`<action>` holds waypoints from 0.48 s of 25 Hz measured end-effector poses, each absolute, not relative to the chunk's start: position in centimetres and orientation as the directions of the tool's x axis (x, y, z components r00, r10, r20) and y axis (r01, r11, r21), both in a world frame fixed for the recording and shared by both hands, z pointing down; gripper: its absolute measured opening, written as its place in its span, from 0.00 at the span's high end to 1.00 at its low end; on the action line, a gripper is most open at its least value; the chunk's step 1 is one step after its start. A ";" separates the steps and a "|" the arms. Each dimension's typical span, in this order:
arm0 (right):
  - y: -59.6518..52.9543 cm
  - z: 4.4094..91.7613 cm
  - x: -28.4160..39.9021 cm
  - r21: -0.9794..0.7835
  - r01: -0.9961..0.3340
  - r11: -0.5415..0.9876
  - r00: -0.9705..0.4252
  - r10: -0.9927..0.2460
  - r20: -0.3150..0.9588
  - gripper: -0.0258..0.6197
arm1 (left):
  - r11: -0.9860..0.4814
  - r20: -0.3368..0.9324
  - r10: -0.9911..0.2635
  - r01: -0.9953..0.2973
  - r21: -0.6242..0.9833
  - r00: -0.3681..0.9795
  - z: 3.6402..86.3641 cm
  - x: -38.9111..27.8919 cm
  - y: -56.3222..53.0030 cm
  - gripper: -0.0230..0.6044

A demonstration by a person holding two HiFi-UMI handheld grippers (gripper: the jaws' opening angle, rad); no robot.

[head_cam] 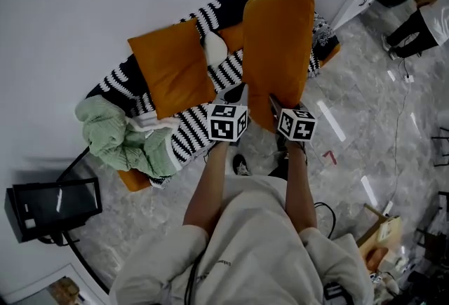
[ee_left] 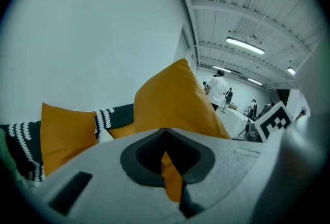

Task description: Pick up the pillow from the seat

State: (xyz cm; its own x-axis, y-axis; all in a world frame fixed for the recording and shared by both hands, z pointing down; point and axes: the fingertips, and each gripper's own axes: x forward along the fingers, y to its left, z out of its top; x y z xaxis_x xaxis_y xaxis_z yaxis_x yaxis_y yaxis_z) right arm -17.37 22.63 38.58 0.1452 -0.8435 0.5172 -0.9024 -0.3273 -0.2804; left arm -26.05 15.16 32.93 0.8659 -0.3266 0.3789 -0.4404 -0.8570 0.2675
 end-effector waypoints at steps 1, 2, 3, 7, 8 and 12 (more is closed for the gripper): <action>22.5 38.6 -17.4 -0.278 -0.902 -0.330 0.148 -0.842 0.519 0.64 | -0.855 0.378 -0.330 -0.443 0.269 0.865 33.0 -26.3 14.9 0.95; 22.4 38.7 -17.5 -0.277 -0.902 -0.331 0.150 -0.841 0.519 0.64 | -0.853 0.377 -0.333 -0.446 0.270 0.865 33.0 -26.5 14.8 0.95; 22.2 38.7 -17.6 -0.277 -0.902 -0.332 0.150 -0.841 0.520 0.64 | -0.851 0.376 -0.336 -0.449 0.271 0.864 33.1 -26.7 14.6 0.95; 22.2 38.7 -17.7 -0.282 -0.901 -0.330 0.146 -0.842 0.520 0.64 | -0.847 0.376 -0.345 -0.458 0.270 0.860 33.1 -27.1 14.6 0.95; 22.2 38.8 -17.8 -0.283 -0.901 -0.329 0.144 -0.842 0.520 0.64 | -0.846 0.377 -0.346 -0.460 0.271 0.859 33.2 -27.2 14.7 0.95; 22.2 38.8 -18.6 -0.278 -0.906 -0.319 0.137 -0.842 0.521 0.64 | -0.840 0.376 -0.352 -0.467 0.276 0.857 33.4 -27.8 14.7 0.95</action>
State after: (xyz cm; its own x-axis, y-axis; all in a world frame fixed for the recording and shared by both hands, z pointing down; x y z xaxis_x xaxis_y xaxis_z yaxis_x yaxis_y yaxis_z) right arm -18.58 22.17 38.82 0.1367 -0.8423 0.5214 -0.9058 -0.3195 -0.2785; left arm -27.85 14.66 33.40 0.8569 -0.3524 0.3763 -0.4667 -0.8403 0.2758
